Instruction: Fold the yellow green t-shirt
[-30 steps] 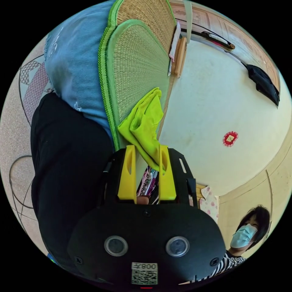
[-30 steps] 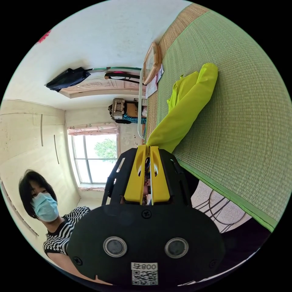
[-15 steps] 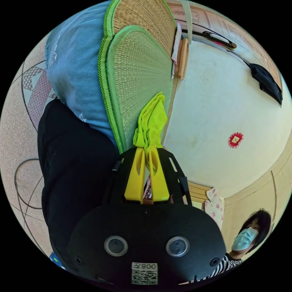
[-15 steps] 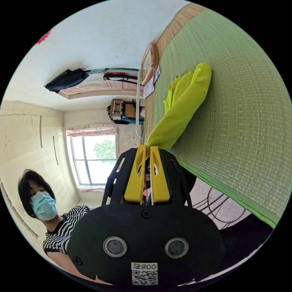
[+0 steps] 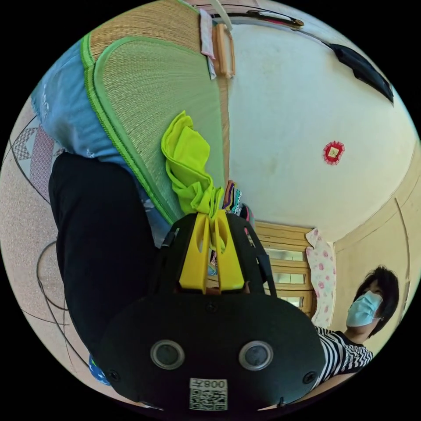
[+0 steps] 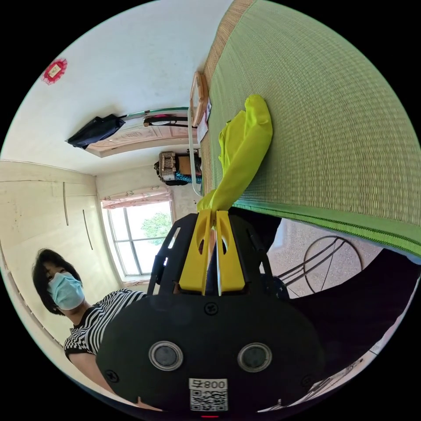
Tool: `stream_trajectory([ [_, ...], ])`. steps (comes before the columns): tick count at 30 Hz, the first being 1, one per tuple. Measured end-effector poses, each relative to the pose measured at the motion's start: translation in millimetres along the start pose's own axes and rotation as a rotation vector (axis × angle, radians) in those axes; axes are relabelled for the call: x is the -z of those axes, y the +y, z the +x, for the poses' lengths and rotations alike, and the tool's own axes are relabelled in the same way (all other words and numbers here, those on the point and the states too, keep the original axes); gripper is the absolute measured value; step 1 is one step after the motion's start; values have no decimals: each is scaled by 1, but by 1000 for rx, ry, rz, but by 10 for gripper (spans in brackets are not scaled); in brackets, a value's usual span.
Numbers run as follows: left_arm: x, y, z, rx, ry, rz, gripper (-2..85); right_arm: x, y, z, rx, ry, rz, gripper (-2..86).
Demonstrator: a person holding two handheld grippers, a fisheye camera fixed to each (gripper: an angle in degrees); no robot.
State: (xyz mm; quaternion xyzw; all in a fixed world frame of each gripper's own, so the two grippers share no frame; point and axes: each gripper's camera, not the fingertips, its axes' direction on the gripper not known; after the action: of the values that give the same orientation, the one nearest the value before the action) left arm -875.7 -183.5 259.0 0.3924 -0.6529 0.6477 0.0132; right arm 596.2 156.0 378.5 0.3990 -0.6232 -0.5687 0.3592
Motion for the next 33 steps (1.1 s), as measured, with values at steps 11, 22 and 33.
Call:
stream_trajectory([
  [11, -91, 64, 66, -217, 35, -80, 21, 85, 60, 8, 100, -105, 81, 18],
  [22, -214, 129, 98, -299, 94, -179, 20, 183, 138, 24, 185, -164, 206, 17],
  [33, -381, 182, 131, -373, 109, -333, 22, 298, 209, 37, 252, -175, 353, 17],
])
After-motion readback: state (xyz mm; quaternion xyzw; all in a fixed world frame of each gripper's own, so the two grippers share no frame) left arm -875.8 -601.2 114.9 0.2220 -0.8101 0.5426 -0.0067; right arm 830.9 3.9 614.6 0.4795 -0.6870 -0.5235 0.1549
